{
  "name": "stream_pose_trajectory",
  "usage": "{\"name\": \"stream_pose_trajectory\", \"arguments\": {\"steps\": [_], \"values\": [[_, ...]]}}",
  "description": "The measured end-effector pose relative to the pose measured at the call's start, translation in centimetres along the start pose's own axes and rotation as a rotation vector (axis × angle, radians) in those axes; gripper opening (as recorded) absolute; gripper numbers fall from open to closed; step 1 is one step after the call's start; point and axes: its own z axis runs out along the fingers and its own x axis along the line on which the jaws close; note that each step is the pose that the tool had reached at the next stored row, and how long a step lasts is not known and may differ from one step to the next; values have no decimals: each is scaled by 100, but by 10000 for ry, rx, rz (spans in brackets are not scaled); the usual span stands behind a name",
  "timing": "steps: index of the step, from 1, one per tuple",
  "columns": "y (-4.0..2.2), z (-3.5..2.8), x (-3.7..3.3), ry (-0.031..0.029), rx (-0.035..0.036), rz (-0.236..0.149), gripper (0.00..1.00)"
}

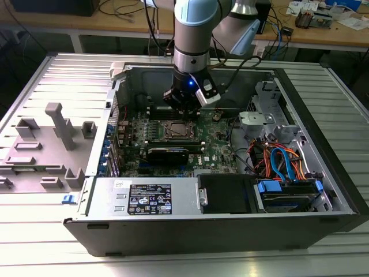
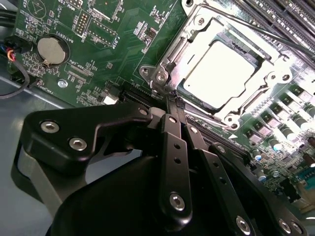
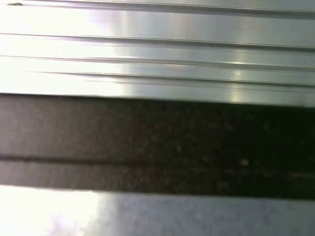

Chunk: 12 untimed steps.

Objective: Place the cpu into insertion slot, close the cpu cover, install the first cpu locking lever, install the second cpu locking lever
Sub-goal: 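Install the first cpu locking lever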

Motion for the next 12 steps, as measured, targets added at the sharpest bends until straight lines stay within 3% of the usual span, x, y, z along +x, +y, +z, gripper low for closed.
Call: {"name": "stream_pose_trajectory", "arguments": {"steps": [12], "values": [[-23, 42, -13, 4, 11, 2, 11]]}}
